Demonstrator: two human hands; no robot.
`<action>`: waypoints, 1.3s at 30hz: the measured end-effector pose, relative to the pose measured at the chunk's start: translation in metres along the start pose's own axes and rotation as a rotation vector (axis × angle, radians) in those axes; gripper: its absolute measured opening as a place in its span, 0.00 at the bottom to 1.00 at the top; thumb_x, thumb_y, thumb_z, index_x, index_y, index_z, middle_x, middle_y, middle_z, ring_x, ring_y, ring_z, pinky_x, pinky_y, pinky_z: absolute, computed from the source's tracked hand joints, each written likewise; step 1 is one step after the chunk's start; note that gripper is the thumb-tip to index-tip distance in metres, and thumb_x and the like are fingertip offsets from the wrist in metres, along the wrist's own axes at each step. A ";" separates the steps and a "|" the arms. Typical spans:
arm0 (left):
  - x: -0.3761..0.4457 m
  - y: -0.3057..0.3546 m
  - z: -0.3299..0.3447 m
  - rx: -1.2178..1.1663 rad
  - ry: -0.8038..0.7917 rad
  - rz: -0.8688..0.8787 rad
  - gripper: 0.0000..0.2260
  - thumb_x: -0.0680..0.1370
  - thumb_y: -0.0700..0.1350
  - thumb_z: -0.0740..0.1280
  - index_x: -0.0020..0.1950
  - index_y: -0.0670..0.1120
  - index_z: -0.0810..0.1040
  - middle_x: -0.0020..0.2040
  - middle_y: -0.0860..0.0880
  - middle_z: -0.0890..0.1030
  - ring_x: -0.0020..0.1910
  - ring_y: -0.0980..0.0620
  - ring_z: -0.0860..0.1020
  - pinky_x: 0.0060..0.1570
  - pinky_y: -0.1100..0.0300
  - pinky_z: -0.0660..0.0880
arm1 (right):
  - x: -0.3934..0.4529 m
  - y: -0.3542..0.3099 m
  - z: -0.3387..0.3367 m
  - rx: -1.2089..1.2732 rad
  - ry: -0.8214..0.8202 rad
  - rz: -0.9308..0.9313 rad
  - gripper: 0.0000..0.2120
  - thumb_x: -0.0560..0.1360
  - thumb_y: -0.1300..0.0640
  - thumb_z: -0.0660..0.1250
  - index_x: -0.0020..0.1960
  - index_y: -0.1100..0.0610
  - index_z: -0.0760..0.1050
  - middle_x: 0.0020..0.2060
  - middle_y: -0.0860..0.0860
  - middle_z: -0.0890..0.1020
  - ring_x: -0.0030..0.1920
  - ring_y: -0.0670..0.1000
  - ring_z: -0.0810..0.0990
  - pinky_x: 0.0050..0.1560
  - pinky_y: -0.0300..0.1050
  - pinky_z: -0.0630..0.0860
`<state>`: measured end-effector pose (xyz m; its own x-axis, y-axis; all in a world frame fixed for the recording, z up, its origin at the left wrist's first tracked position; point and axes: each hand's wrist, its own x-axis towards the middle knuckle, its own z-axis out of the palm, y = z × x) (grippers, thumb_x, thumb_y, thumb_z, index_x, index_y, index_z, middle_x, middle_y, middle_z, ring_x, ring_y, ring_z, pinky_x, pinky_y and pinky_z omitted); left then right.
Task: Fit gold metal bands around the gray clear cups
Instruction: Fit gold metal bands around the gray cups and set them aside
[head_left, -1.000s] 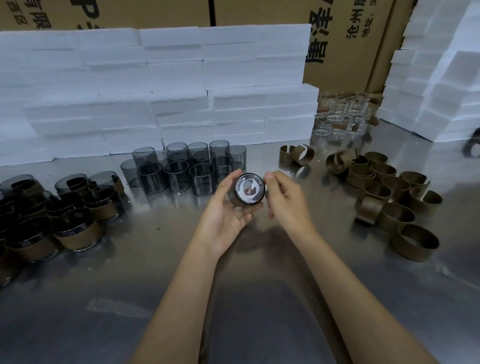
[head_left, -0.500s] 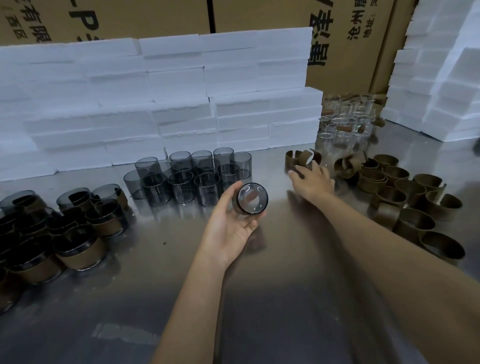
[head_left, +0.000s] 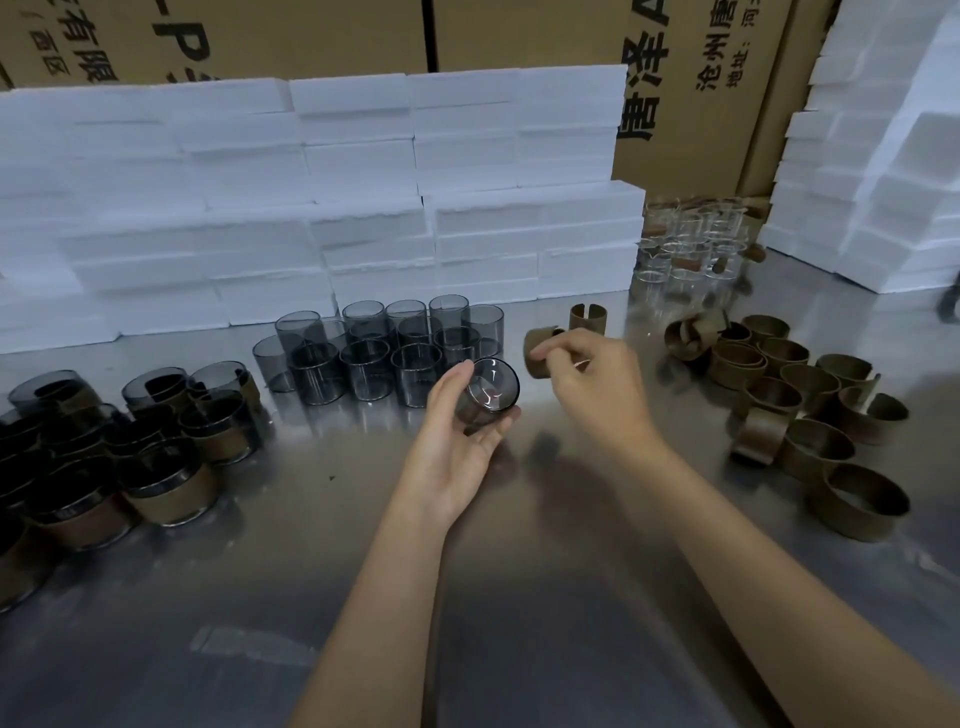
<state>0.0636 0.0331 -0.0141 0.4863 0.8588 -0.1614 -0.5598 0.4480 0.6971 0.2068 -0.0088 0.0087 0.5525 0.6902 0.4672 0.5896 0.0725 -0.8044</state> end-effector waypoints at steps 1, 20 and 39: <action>-0.001 0.000 0.001 0.009 0.001 0.016 0.27 0.78 0.49 0.71 0.74 0.42 0.72 0.61 0.40 0.78 0.59 0.42 0.79 0.54 0.53 0.81 | -0.009 -0.009 0.000 0.014 -0.034 -0.030 0.13 0.71 0.54 0.61 0.41 0.49 0.86 0.38 0.39 0.84 0.40 0.41 0.80 0.44 0.37 0.76; -0.012 0.000 0.006 0.069 -0.110 -0.004 0.33 0.79 0.44 0.70 0.80 0.38 0.61 0.71 0.33 0.73 0.68 0.41 0.73 0.76 0.43 0.65 | -0.048 -0.020 0.017 0.034 -0.007 -0.337 0.15 0.74 0.69 0.67 0.58 0.58 0.74 0.54 0.47 0.74 0.57 0.48 0.71 0.57 0.30 0.66; -0.009 -0.007 0.007 0.195 -0.116 0.031 0.30 0.76 0.41 0.72 0.76 0.38 0.68 0.64 0.35 0.79 0.61 0.41 0.80 0.51 0.53 0.83 | -0.050 -0.014 0.012 0.110 0.110 -0.140 0.03 0.79 0.61 0.69 0.47 0.54 0.77 0.44 0.48 0.80 0.49 0.53 0.79 0.51 0.52 0.77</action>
<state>0.0679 0.0205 -0.0130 0.5515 0.8317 -0.0642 -0.4405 0.3557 0.8243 0.1641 -0.0359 -0.0077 0.5342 0.5855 0.6098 0.6010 0.2443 -0.7610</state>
